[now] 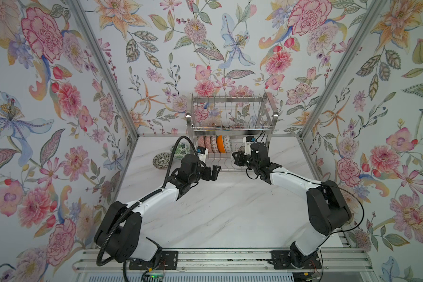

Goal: Load bowls into a dish rack
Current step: Place the bowl in the dish rack.

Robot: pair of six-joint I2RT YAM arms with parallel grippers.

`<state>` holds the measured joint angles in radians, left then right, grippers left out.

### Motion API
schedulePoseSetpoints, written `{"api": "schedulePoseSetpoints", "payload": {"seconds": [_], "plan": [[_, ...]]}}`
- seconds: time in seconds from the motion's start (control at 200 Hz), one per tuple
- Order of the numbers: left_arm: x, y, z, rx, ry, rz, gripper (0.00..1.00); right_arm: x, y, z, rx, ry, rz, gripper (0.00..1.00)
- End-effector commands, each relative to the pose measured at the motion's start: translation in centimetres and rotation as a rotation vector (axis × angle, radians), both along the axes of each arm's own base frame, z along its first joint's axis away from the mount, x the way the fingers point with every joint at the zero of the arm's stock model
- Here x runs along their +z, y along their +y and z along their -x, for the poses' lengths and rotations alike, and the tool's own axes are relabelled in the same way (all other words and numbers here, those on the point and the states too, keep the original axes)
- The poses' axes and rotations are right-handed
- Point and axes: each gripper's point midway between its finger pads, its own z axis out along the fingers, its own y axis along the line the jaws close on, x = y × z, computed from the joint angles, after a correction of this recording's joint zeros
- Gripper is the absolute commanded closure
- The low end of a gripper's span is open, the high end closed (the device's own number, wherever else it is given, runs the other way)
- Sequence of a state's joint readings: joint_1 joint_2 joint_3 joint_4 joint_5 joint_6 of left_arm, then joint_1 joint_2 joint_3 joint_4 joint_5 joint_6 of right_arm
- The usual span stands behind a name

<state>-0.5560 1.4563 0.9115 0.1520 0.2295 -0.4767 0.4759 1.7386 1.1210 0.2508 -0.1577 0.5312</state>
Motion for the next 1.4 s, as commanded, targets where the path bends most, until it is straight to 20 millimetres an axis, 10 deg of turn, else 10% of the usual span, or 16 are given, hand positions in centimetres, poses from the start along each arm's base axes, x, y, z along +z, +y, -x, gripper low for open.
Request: {"api": "schedulePoseSetpoints", "payload": {"seconds": [0.0,0.676,1.396], "plan": [[0.3,-0.3,-0.5,-0.01,-0.018,-0.043,0.01,4.6,0.4,-2.7,-0.028,-0.138,-0.088,1.0],[-2.0,-1.3,-2.0,-0.038,0.021,-0.124,0.01,1.5,-0.8,-10.3,-0.144,-0.153,-0.257,1.0],[-3.6,-1.1,-2.3,-0.048,0.05,-0.183,0.01,2.0,0.7,-13.1,-0.019,-0.205,-0.469,1.0]]}}
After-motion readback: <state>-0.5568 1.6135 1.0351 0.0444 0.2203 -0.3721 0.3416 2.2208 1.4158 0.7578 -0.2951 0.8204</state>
